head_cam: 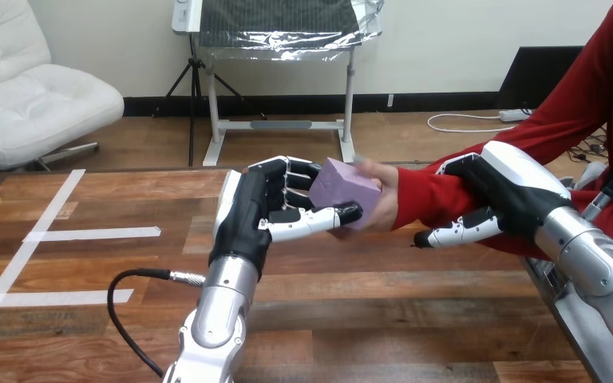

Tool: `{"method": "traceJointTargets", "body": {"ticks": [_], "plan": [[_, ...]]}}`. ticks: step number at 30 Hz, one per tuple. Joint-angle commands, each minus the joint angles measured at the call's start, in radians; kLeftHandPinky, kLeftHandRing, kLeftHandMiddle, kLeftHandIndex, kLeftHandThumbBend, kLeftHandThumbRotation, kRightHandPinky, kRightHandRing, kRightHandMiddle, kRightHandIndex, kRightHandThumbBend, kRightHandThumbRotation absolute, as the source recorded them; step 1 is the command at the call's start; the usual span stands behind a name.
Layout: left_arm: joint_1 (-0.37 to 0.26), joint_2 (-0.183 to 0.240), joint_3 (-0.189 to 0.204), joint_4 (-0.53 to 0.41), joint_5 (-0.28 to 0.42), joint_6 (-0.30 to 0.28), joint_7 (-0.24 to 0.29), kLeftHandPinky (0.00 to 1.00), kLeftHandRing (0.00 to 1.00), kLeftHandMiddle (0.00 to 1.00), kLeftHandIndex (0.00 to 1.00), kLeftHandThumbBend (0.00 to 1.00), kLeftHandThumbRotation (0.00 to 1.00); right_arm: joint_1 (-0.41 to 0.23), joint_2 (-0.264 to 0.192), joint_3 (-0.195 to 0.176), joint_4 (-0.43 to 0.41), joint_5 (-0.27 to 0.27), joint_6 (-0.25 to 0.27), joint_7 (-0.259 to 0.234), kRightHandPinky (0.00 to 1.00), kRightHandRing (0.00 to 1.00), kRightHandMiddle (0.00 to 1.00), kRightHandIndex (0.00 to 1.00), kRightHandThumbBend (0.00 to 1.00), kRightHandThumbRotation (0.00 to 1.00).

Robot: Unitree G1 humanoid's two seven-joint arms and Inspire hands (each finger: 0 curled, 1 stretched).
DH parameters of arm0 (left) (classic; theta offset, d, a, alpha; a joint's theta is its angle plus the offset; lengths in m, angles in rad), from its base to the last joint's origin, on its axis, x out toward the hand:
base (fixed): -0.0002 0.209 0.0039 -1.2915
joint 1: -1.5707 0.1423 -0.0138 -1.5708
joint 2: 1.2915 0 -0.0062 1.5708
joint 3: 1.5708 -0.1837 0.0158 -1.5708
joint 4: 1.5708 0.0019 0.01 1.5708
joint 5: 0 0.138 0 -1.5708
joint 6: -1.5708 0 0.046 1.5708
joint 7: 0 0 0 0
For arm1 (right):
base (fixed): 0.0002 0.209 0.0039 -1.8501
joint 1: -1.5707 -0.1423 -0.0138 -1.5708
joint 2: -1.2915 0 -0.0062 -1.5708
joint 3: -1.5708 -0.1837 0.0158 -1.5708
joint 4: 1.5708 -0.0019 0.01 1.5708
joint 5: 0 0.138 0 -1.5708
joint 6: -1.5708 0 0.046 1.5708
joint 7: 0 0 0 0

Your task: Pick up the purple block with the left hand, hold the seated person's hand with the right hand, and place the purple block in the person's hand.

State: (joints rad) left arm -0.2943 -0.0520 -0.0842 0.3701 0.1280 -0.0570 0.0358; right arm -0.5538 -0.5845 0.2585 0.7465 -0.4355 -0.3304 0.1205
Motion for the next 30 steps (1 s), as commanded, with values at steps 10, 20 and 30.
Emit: {"method": "traceJointTargets", "body": {"ticks": [10,20,30], "plan": [[-0.091,-0.010,-0.011,0.039,0.000,-0.040,-0.001,0.41,0.45,0.47,0.47,0.60,0.00,-0.035,0.029,-0.010,-0.066,0.007,0.000,0.004,0.47,0.52,0.57,0.58,0.84,0.30],[-0.097,-0.011,-0.008,0.088,0.002,-0.075,0.007,0.40,0.46,0.47,0.47,0.61,0.00,-0.032,0.028,-0.011,-0.071,0.012,0.006,0.012,0.47,0.52,0.57,0.58,0.83,0.30],[-0.115,-0.008,0.004,0.146,0.001,-0.101,0.021,0.41,0.46,0.48,0.48,0.60,0.00,-0.032,0.029,-0.011,-0.069,0.011,0.005,0.014,0.47,0.52,0.57,0.58,0.83,0.29]]}}
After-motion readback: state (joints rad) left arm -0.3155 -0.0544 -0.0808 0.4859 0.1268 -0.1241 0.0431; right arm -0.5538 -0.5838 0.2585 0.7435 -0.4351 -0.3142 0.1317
